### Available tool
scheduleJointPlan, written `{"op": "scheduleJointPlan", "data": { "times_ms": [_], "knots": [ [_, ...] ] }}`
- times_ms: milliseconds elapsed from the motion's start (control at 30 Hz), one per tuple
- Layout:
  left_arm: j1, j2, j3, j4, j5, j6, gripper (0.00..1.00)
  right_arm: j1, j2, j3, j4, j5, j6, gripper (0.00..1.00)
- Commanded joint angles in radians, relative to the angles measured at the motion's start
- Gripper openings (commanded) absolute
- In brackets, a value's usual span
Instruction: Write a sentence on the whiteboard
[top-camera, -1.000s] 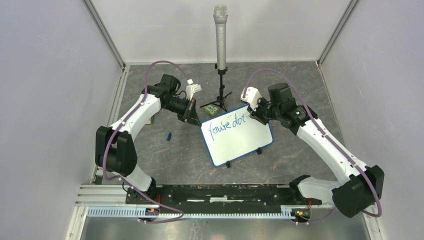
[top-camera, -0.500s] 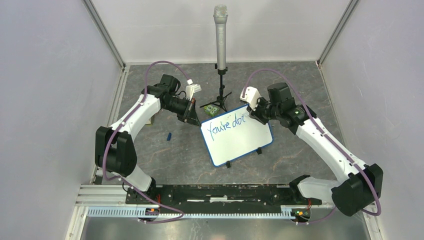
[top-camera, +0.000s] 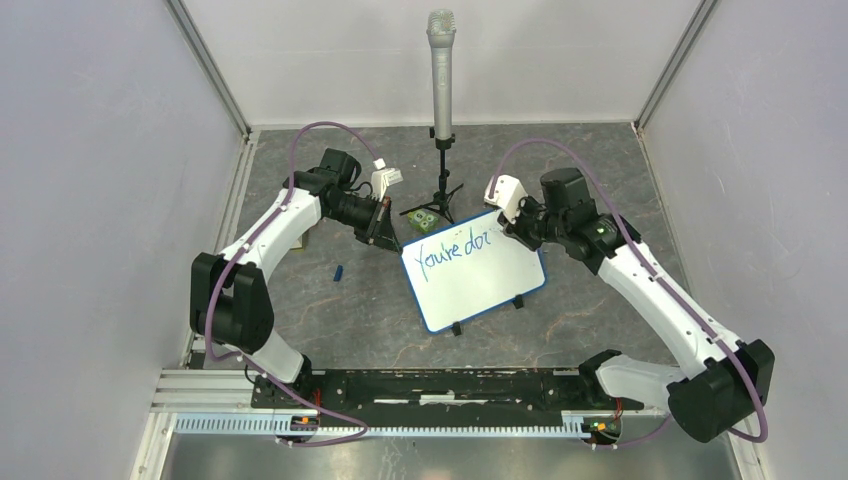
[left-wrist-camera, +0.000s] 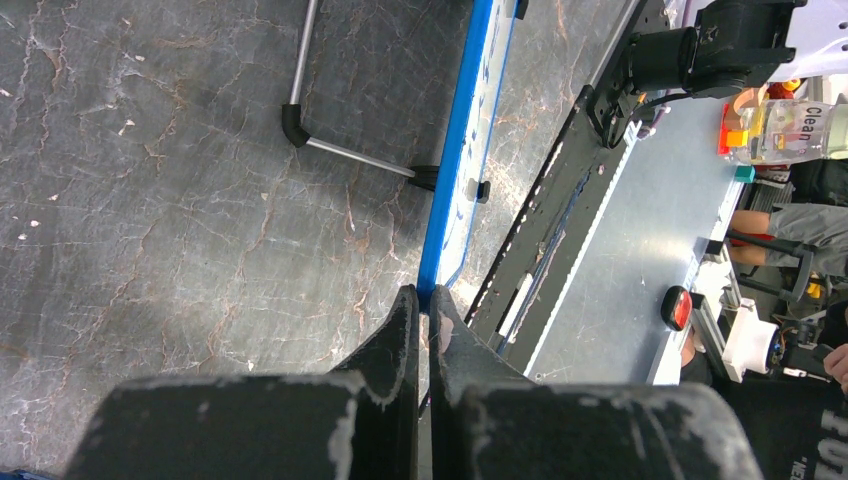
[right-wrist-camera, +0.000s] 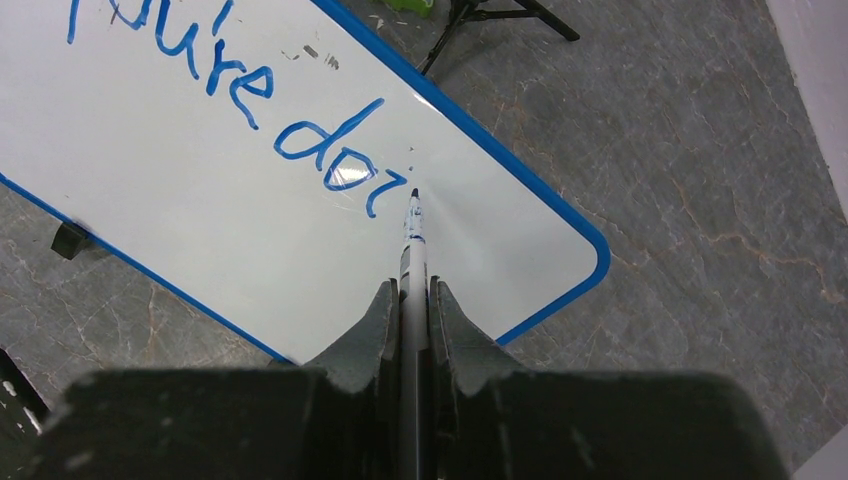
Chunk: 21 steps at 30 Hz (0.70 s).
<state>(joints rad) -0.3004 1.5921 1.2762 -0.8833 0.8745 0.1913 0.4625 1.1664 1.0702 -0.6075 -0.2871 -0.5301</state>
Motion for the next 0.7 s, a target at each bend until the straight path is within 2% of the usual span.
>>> {"op": "scheduleJointPlan", "data": {
  "times_ms": [0, 667],
  "knots": [
    [0.000, -0.030, 0.002, -0.008, 0.016, 0.047, 0.03, -0.003, 0.007, -0.001, 0.031, -0.001, -0.010, 0.00],
    [0.000, -0.023, -0.001, -0.008, 0.016, 0.051, 0.02, -0.002, -0.020, -0.098, 0.047, 0.007, -0.004, 0.00]
  ]
}}
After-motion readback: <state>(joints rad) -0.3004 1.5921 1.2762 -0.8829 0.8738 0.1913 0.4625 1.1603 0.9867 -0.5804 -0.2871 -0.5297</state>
